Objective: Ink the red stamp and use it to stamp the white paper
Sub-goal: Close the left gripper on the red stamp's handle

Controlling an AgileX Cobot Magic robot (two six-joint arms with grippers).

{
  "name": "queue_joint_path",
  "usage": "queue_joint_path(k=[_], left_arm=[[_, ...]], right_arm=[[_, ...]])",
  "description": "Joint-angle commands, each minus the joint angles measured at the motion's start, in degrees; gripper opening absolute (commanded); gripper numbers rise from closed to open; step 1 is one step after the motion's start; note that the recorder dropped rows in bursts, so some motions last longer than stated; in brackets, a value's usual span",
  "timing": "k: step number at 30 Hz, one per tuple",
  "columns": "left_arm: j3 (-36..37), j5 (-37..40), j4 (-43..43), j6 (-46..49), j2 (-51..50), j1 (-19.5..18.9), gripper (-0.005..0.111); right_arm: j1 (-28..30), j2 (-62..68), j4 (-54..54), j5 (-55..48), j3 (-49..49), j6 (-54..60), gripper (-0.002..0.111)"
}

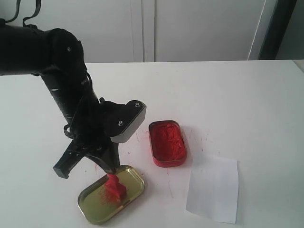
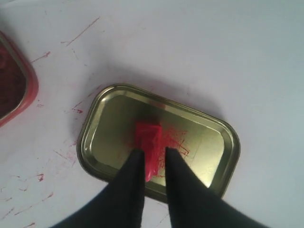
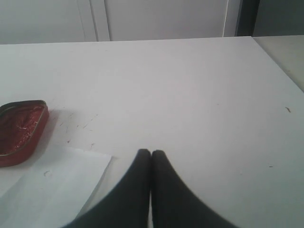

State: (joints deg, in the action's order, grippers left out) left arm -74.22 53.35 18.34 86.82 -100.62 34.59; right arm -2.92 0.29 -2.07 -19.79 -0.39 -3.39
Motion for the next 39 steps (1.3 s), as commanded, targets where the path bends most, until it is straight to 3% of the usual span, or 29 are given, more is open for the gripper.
queue_joint_path(k=[1, 8, 39], left_arm=[[0.49, 0.94, 0.46, 1.64, -0.73, -0.14, 0.033], [0.49, -2.14, 0.24, 1.64, -2.97, -0.14, 0.040], [0.49, -2.80, -1.28, 1.38, -10.26, -0.14, 0.040]], right_arm=[[0.00, -0.29, 0.40, 0.11, 0.39, -0.07, 0.000], [0.00, -0.29, 0.40, 0.11, 0.39, -0.07, 0.000], [0.00, -0.29, 0.40, 0.11, 0.39, -0.07, 0.000]])
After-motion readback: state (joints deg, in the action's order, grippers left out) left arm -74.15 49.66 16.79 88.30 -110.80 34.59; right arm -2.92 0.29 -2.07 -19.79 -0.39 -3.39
